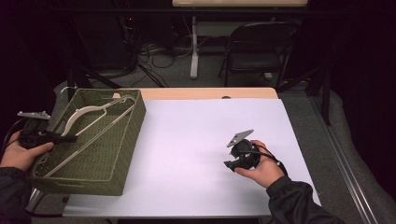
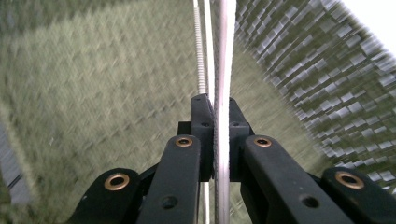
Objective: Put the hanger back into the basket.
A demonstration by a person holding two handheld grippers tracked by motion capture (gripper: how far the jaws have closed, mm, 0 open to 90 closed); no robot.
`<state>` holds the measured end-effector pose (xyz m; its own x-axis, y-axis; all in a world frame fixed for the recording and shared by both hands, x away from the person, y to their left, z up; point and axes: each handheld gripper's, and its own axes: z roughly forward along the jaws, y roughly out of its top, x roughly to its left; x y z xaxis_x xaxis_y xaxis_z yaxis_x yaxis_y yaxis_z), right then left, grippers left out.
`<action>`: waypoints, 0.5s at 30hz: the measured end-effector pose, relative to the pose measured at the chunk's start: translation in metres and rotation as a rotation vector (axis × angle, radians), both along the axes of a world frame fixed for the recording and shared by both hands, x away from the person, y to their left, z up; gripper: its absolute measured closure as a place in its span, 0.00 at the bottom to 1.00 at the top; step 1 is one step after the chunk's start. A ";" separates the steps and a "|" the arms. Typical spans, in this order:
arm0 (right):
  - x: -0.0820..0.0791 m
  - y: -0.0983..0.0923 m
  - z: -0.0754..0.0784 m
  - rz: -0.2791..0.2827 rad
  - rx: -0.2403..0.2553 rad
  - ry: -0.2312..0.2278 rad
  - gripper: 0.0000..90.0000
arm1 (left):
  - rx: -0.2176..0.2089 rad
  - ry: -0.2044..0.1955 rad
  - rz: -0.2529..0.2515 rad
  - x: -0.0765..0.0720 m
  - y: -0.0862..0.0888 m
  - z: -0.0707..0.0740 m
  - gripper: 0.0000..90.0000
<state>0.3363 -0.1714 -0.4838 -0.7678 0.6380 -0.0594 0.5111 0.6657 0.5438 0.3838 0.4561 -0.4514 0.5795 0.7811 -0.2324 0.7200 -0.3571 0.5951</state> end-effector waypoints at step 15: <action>0.000 0.000 -0.001 -0.001 0.015 -0.005 0.57 | 0.105 0.058 -0.043 0.007 -0.020 -0.028 0.97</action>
